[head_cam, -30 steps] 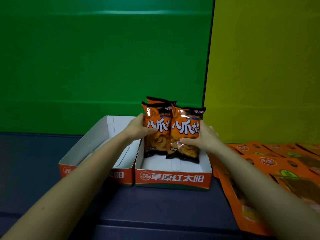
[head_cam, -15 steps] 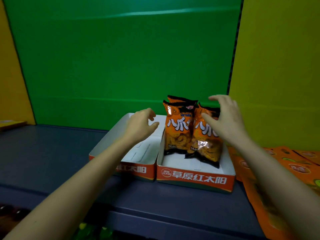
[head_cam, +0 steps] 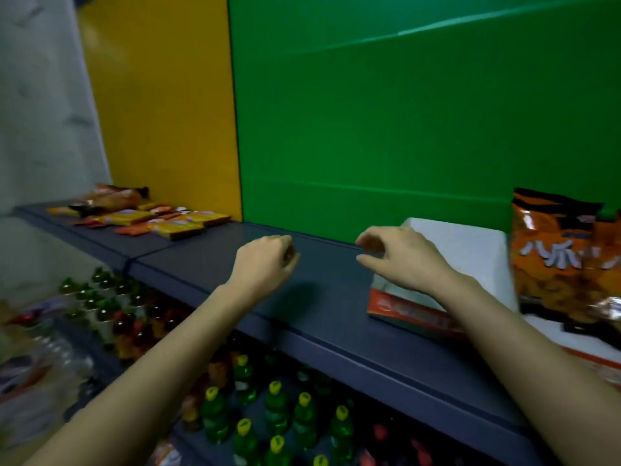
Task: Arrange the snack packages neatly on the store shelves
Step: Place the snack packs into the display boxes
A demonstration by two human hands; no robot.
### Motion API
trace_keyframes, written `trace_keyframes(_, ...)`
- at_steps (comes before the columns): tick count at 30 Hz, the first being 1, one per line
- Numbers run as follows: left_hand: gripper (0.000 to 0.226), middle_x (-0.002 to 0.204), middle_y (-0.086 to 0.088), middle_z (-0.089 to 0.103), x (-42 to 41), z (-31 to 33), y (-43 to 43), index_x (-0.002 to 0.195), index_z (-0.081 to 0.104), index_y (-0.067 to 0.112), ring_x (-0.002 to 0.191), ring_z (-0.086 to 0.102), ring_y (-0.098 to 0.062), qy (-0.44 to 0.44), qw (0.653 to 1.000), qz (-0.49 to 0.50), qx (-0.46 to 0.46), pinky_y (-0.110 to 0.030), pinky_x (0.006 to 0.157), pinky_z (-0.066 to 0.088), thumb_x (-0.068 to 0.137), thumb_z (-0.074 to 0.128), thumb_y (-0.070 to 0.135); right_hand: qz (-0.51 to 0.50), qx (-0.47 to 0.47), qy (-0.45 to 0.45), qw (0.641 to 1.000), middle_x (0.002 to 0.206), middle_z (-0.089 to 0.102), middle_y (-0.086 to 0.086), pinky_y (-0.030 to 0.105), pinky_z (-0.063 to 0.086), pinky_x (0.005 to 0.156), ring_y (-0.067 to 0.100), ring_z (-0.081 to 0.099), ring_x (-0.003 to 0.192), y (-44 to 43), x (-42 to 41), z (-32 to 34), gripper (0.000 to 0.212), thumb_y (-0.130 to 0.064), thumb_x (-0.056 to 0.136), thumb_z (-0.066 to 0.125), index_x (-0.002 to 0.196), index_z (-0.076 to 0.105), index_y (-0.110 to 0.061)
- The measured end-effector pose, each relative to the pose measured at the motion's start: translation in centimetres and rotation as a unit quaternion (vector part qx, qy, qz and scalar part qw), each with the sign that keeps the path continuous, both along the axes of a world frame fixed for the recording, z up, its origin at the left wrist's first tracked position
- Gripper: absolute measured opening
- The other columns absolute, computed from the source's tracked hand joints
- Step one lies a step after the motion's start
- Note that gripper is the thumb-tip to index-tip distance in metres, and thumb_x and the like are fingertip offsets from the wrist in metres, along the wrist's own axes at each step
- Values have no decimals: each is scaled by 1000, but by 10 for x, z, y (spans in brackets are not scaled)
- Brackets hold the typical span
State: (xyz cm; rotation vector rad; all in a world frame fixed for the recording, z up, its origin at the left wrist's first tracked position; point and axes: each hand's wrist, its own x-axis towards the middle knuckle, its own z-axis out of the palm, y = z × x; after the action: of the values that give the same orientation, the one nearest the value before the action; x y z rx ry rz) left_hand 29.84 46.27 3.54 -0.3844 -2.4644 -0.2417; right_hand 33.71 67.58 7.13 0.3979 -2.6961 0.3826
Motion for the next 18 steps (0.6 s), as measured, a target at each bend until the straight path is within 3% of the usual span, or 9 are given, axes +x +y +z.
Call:
trace_keyframes(4,26,105,-3,66,2,-7,-93,97,59,16,101,59,-27,-14,998,55,-14,-28,65,32,93,46,38,45,-13,-17,999,111,66,-9,37,50,92,15,61,105,-91,-22,-10,29,-38,86,59,113,61,-28)
trace_keyframes(8,27,106,-4,67,4,-19,-172,99,59,15,100,60,-29,-35,996,87,-3,-31,69,40,92,47,38,63,-24,-37,997,111,64,-10,38,49,92,15,59,105,-170,-38,-24,29,-41,87,57,114,59,-30)
trace_keyframes(18,29,94,-4,67,-8,-37,-295,94,58,13,90,62,-27,-44,991,123,29,-29,61,39,93,45,38,67,-30,-107,992,113,66,-6,33,46,91,19,59,109,-305,-103,-39,30,-42,85,59,111,61,-28)
